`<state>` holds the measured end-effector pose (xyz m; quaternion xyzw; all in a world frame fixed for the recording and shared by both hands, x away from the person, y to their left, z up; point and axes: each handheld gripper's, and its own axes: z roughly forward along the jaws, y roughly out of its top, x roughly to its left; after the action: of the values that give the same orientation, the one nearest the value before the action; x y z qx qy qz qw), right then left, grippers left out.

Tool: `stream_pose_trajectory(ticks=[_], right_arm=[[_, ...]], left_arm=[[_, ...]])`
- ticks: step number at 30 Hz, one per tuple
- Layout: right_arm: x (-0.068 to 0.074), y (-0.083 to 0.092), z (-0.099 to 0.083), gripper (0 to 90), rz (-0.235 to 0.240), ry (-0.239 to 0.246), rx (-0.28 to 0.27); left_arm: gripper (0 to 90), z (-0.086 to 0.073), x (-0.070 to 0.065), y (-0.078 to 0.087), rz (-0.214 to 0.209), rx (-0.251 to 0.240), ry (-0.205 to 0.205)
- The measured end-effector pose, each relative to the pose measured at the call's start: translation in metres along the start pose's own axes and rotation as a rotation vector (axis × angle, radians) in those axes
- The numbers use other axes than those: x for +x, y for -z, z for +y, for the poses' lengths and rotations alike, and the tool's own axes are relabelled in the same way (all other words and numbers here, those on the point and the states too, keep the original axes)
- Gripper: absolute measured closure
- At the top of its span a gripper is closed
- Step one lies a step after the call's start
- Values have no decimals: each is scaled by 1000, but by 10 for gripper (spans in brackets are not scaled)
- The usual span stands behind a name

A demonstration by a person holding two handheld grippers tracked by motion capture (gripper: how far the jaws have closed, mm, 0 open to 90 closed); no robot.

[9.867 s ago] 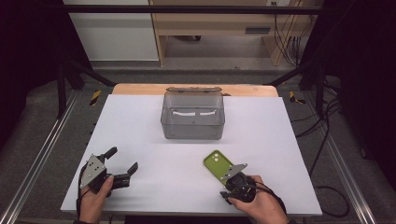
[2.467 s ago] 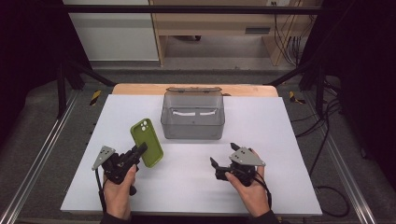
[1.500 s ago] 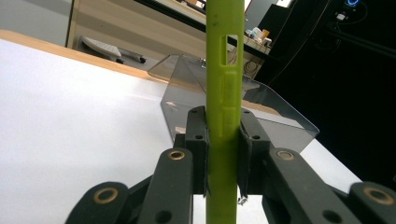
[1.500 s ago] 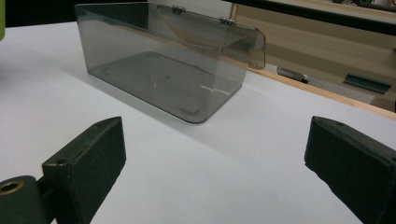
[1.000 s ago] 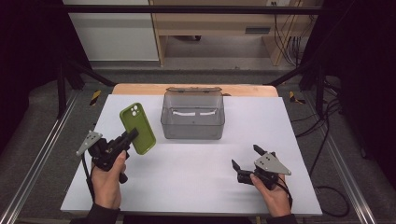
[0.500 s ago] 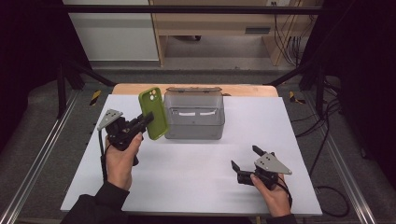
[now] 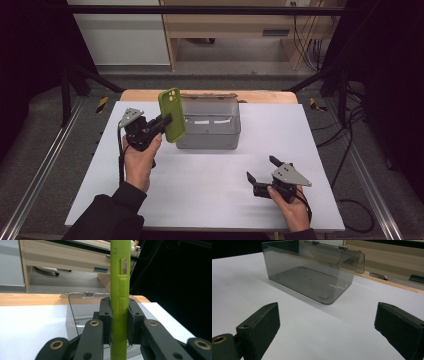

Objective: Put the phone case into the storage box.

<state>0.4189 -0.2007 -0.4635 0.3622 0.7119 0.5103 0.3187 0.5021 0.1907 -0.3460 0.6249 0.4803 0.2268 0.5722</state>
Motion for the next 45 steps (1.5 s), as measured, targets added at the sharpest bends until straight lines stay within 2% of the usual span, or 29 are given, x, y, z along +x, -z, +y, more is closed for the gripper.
stream_pose_trajectory(ticks=[6, 10, 16, 21, 32, 37, 41, 45], right_arm=[[-1, 0, 0, 41, -15, -16, -5], [1, 0, 1, 41, -13, -8, -5], [2, 0, 1, 39, -25, -11, -13], [2, -1, 2, 36, -44, -22, -21], [2, -3, 0, 36, -48, -14, -22], [3, -2, 0, 37, -48, -3, -27], [4, -3, 0, 37, -48, 0, -38], [5, -3, 0, 37, -40, 16, -40]], left_arm=[[774, 8, -1, -8, 12, 5, -10], [774, 13, 0, -13, 24, 5, -18], [774, 14, 5, -16, 36, 2, -15], [774, 15, 10, -21, 48, 8, 4], [774, 17, 14, -30, 81, 34, -9], [774, 18, 13, -35, 88, 44, -37], [774, 23, 11, -36, 83, 26, -13], [774, 27, 7, -36, 82, 24, -24]])
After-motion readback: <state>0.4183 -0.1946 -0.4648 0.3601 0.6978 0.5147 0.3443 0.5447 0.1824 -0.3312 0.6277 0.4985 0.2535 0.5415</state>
